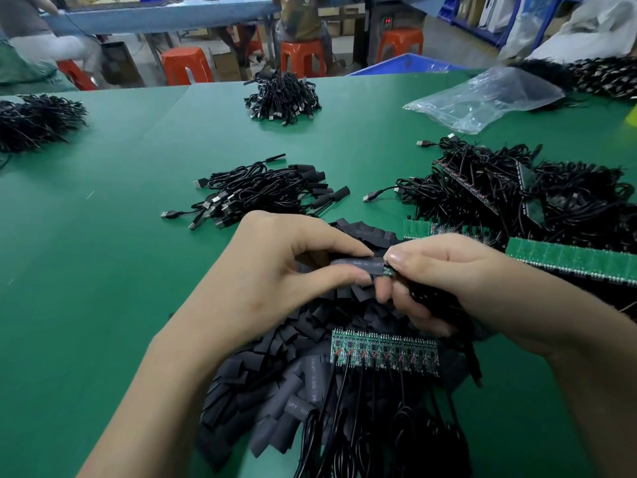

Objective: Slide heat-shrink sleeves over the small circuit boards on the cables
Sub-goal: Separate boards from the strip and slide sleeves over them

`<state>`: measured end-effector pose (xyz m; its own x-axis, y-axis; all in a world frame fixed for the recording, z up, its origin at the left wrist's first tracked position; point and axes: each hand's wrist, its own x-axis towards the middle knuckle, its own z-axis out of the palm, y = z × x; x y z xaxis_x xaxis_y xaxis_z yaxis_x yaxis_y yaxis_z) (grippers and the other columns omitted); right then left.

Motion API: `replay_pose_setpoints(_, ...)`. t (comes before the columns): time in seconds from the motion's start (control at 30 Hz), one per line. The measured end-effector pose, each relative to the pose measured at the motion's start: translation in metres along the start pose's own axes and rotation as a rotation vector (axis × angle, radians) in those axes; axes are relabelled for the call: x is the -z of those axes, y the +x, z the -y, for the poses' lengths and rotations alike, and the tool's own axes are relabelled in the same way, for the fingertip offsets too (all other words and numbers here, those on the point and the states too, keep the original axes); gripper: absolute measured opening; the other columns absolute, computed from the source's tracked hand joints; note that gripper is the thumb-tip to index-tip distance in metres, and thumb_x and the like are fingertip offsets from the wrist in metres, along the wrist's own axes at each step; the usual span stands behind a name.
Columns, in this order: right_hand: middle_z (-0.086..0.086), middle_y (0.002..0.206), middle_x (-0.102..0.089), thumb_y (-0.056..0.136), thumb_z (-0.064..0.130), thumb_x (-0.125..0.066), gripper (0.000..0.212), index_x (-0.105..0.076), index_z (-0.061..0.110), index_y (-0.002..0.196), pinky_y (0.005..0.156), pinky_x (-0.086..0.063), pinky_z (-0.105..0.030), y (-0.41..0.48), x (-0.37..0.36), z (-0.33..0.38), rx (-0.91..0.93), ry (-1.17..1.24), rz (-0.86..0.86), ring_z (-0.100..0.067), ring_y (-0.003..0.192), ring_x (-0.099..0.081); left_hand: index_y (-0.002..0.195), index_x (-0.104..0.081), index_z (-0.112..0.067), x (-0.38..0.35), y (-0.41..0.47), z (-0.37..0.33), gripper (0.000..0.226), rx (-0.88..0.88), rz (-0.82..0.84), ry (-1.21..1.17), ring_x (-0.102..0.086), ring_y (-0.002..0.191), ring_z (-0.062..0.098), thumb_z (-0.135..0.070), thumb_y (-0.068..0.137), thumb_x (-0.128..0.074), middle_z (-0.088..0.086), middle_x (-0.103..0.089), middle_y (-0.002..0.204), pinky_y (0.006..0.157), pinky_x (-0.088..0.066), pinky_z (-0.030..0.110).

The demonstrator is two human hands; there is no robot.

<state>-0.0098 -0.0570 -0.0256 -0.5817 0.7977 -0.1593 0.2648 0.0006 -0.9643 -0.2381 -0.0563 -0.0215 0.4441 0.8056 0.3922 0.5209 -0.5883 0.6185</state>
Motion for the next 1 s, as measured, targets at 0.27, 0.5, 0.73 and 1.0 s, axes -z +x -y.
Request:
replay_pose_setpoints(0.27, -0.001, 0.065, -0.063, 0.096, 0.034, -0.052, 0.031, -0.069, 0.015, 0.079, 0.064, -0.048, -0.021, -0.0038, 0.0054, 0.0031, 0.113, -0.043, -0.086, -0.016, 0.059, -0.058, 0.102, -0.081, -0.018, -0.0003, -0.0003, -0.0016, 0.022, -0.091, -0.147, 0.113, -0.068, 0.082, 0.0, -0.03, 0.084, -0.081, -0.011, -0.076, 0.091, 0.079, -0.047, 0.011)
replay_pose_setpoints(0.5, 0.004, 0.06, -0.059, 0.095, 0.034, -0.054, 0.029, -0.069, 0.017, 0.078, 0.057, -0.043, -0.017, -0.0027, 0.0038, 0.0039, 0.117, -0.108, -0.114, -0.01, 0.055, -0.05, 0.104, -0.081, -0.014, -0.0029, -0.0012, 0.0004, 0.023, -0.156, -0.146, 0.162, -0.069, 0.08, 0.009, -0.028, 0.086, -0.081, -0.005, -0.075, 0.09, 0.076, -0.051, 0.018)
replay_pose_setpoints(0.73, 0.007, 0.057, -0.054, 0.094, 0.036, -0.055, 0.027, -0.069, 0.02, 0.076, 0.048, -0.033, -0.013, -0.0039, 0.0008, 0.0071, 0.129, -0.199, -0.151, -0.008, 0.052, -0.042, 0.102, -0.08, -0.013, -0.0016, -0.0017, 0.0025, 0.018, -0.202, -0.205, 0.144, -0.069, 0.086, 0.009, -0.022, 0.086, -0.082, -0.003, -0.074, 0.093, 0.081, -0.051, 0.018)
replay_pose_setpoints(1.0, 0.008, 0.056, -0.051, 0.093, 0.038, -0.055, 0.028, -0.07, 0.02, 0.078, 0.046, -0.03, -0.015, -0.0067, 0.0003, 0.0099, 0.121, -0.236, -0.169, -0.007, 0.049, -0.038, 0.101, -0.08, -0.011, -0.0029, -0.0009, -0.0003, 0.018, -0.22, -0.19, 0.138, -0.069, 0.086, 0.009, -0.021, 0.086, -0.082, -0.001, -0.074, 0.092, 0.081, -0.051, 0.018)
